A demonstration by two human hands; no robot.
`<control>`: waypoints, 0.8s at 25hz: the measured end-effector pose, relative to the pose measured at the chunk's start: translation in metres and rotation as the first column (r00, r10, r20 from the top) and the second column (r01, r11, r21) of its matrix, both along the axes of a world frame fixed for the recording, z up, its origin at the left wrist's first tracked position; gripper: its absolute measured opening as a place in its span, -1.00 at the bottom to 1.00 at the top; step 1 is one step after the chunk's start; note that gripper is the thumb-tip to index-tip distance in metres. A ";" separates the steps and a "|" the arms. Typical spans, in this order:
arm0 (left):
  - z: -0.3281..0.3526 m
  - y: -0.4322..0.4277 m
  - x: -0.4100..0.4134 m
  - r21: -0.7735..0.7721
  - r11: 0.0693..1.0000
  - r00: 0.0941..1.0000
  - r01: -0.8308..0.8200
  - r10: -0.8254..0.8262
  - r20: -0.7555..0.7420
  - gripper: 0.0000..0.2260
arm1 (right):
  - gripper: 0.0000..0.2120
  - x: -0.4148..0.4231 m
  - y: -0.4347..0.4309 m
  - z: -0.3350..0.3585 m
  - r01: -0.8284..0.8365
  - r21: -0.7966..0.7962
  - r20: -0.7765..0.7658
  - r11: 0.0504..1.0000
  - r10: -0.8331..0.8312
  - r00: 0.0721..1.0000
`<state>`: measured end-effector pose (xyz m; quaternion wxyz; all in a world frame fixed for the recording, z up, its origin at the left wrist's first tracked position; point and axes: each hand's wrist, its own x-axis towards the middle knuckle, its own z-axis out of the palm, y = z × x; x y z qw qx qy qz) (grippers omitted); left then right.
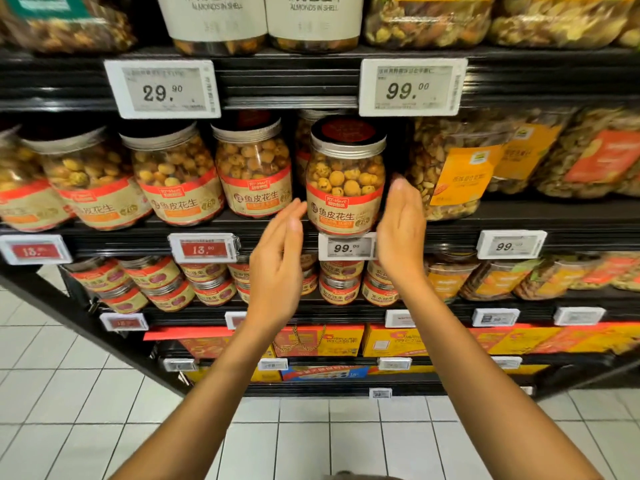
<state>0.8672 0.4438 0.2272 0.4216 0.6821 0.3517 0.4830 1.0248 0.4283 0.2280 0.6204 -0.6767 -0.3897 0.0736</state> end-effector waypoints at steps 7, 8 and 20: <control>-0.002 0.012 0.019 -0.037 0.999 0.999 0.025 -0.024 0.025 -0.63 | -0.58 0.007 0.005 -0.007 -0.107 0.011 -0.094 0.994 0.107 0.990; -0.003 0.016 0.020 -0.041 0.999 1.000 0.010 -0.009 0.025 -0.64 | -0.56 0.009 0.009 -0.005 -0.128 -0.007 -0.081 0.992 0.127 0.989; -0.012 -0.014 -0.051 -0.241 0.951 0.955 -0.193 0.239 0.177 -0.84 | -0.76 -0.030 -0.017 -0.004 -0.424 0.052 -0.109 0.904 0.428 0.897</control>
